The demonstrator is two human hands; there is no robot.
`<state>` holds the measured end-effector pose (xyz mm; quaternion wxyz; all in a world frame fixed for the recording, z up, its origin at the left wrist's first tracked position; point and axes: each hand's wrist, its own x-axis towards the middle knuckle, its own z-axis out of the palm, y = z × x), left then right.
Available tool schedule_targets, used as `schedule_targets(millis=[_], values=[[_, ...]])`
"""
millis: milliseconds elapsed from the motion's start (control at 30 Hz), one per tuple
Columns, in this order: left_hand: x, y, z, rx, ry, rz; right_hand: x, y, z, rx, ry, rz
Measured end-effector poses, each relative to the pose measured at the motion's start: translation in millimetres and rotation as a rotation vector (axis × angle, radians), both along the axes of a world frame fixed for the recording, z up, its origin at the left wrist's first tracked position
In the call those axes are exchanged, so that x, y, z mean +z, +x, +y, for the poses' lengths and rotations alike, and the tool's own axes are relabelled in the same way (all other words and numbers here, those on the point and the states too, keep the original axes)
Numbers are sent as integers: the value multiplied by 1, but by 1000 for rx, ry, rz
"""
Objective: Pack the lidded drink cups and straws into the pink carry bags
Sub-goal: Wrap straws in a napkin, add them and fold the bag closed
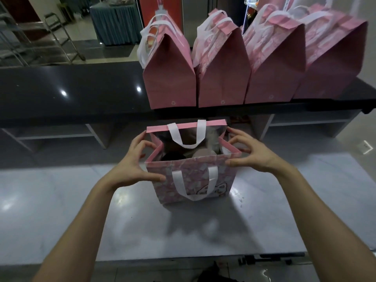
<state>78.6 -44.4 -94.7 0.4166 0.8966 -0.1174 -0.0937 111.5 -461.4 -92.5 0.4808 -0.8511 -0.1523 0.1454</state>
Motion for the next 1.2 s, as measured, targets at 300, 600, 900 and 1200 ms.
schedule_targets(millis=[300, 600, 900, 1200], values=[[15, 23, -3, 144, -140, 7, 11, 48, 7, 107, -17, -19], [18, 20, -25, 303, 176, -410, -14, 44, 13, -92, 108, -225], [45, 30, -37, 0, 405, -301, -13, 30, 22, -160, 77, -212], [28, 40, -19, 57, 68, -244, -11, 25, 29, -196, -49, -259]])
